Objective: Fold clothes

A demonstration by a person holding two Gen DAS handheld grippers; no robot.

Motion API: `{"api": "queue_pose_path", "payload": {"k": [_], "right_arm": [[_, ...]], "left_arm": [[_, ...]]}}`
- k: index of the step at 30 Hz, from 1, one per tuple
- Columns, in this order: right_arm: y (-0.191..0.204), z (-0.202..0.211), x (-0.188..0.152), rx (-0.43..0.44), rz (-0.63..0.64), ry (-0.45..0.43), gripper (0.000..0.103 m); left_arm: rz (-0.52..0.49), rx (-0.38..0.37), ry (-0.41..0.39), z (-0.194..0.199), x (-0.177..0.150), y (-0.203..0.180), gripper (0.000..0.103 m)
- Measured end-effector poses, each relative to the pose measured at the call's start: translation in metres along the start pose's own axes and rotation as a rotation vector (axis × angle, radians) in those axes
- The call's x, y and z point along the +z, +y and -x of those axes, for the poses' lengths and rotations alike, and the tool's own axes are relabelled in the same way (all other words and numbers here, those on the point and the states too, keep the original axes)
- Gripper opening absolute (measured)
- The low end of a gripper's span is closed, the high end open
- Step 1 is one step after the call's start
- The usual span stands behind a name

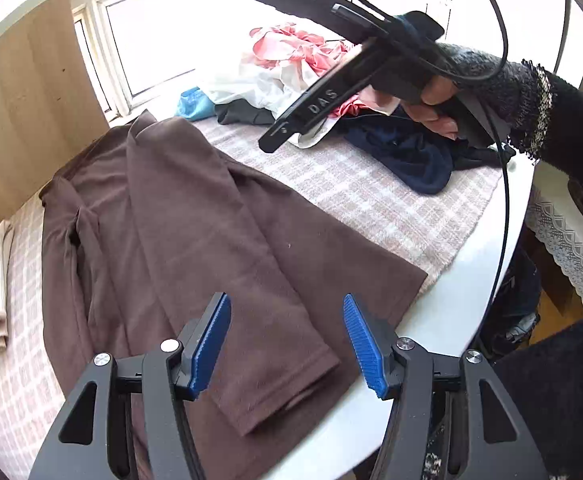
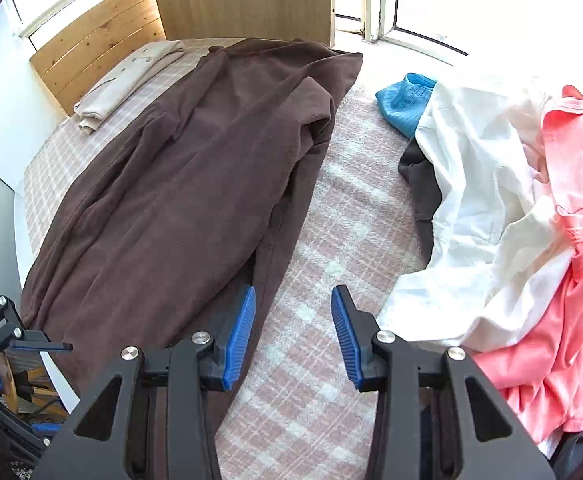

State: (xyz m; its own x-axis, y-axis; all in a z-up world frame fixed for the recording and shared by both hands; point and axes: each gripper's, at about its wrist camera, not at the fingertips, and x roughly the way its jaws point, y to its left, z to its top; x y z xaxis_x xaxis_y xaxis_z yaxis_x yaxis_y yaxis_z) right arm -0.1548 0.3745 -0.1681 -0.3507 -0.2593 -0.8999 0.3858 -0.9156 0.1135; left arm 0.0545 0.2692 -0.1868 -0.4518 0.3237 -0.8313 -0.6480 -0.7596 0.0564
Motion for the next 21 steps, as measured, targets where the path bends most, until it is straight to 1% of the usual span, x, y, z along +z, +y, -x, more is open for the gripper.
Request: {"api": "queue_pose_path", "payload": {"k": [2, 3, 4, 5, 6, 7, 8, 11, 13, 17, 21], "right_arm": [[-0.005, -0.018, 0.01, 0.008, 0.018, 0.014, 0.039], [-0.006, -0.025, 0.015, 0.019, 0.028, 0.022, 0.039], [-0.006, -0.031, 0.019, 0.043, 0.035, 0.023, 0.039], [-0.007, -0.034, 0.023, 0.05, 0.046, 0.018, 0.04], [-0.008, -0.038, 0.026, 0.055, 0.058, 0.014, 0.04], [-0.008, -0.041, 0.03, 0.054, 0.071, 0.012, 0.04], [-0.011, -0.044, 0.033, 0.059, 0.074, 0.012, 0.04], [-0.015, -0.051, 0.045, 0.084, 0.088, 0.015, 0.04], [-0.015, -0.058, 0.054, 0.089, 0.11, 0.006, 0.04], [-0.008, -0.07, 0.07, 0.103, 0.149, -0.012, 0.046], [-0.002, -0.082, 0.083, 0.099, 0.181, -0.026, 0.046]], "left_arm": [[-0.026, 0.045, 0.05, -0.033, 0.014, -0.003, 0.057], [-0.02, 0.065, 0.094, -0.047, 0.015, 0.001, 0.056], [-0.013, 0.085, 0.137, -0.062, 0.016, 0.005, 0.048], [0.003, 0.085, 0.178, -0.073, 0.014, 0.009, 0.036], [0.039, 0.043, 0.201, -0.077, 0.011, 0.016, 0.012], [0.082, -0.004, 0.199, -0.075, 0.009, 0.025, 0.007], [0.125, -0.03, 0.194, -0.07, 0.008, 0.033, 0.003], [0.28, -0.098, 0.133, -0.042, 0.006, 0.064, 0.003], [0.361, -0.113, 0.076, -0.018, 0.008, 0.083, 0.003], [0.435, -0.101, -0.024, 0.02, 0.015, 0.104, 0.003], [0.478, -0.091, -0.095, 0.047, 0.021, 0.117, 0.003]]}}
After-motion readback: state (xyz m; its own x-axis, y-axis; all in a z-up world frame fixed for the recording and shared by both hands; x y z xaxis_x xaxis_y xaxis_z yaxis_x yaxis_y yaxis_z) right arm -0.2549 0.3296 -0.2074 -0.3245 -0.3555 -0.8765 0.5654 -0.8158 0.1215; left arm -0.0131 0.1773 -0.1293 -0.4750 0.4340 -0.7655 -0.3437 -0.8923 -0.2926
